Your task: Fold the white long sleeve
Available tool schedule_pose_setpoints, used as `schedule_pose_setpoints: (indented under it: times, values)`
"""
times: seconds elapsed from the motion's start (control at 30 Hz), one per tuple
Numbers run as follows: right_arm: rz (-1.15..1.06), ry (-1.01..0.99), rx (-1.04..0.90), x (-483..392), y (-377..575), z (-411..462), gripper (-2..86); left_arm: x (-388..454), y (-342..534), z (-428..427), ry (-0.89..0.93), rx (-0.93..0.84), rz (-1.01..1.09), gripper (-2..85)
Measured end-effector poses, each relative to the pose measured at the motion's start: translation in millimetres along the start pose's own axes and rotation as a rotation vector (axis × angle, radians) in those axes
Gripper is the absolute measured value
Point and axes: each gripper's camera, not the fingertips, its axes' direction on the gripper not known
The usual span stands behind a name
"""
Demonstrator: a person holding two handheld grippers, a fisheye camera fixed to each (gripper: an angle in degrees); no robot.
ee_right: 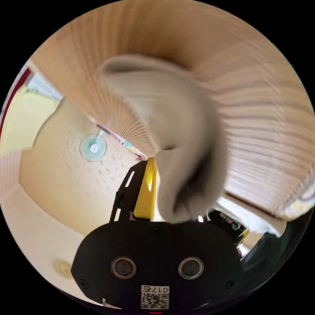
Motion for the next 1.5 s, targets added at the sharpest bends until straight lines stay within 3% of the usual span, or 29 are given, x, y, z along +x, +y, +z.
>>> schedule_pose_setpoints:
  times: [0.13,0.2,0.27,0.33,0.5,0.57,0.63,0.73,0.87,1.03,1.1,1.23,1.4,1.5]
  values:
    - [-0.532,0.007,-0.288,-106,-1,23,0.8,14,-10,-8,0.052,0.057,0.026,10.9]
    - [-0.714,0.146,-0.398,-141,15,21,1.2,19,-18,-2,-0.005,0.026,0.022,9.0]
    - [-0.691,0.295,-0.346,-141,13,6,1.4,21,-28,12,-0.106,-0.048,0.042,1.3]
    - [-0.587,0.336,-0.247,-127,2,-21,1.4,17,-33,10,-0.1,-0.063,0.088,0.3]
    - [-0.392,-0.051,0.082,-44,9,-109,0.7,-46,-18,-16,0.108,0.018,-0.063,0.1]
    - [-0.333,-0.144,0.091,-8,17,-119,0.6,-78,0,-27,0.225,0.102,-0.252,1.0]
    - [-0.287,-0.178,0.084,24,28,-122,0.5,-86,19,-49,0.189,0.242,-0.364,2.4]
    - [-0.221,-0.174,0.044,68,48,-120,0.4,-68,19,-88,0.212,0.422,-0.304,7.8]
    - [-0.167,-0.193,0.007,110,73,-111,0.4,-15,-45,-126,0.283,0.427,-0.088,12.7]
    - [-0.149,-0.26,-0.011,123,85,-100,0.3,15,-130,-149,0.312,0.387,-0.105,15.5]
    - [-0.186,-0.242,-0.06,113,82,-93,0.4,12,-151,-144,0.315,0.341,-0.188,15.3]
    - [-0.218,-0.133,-0.105,97,69,-81,0.5,-9,-160,-136,0.278,0.241,-0.272,4.1]
    - [-0.262,-0.166,-0.099,77,47,-63,1.7,-81,-130,-158,0.562,0.334,-0.103,-0.3]
    - [-0.28,-0.143,-0.097,69,35,-50,3.0,-167,-81,-177,0.629,0.487,-0.431,-0.7]
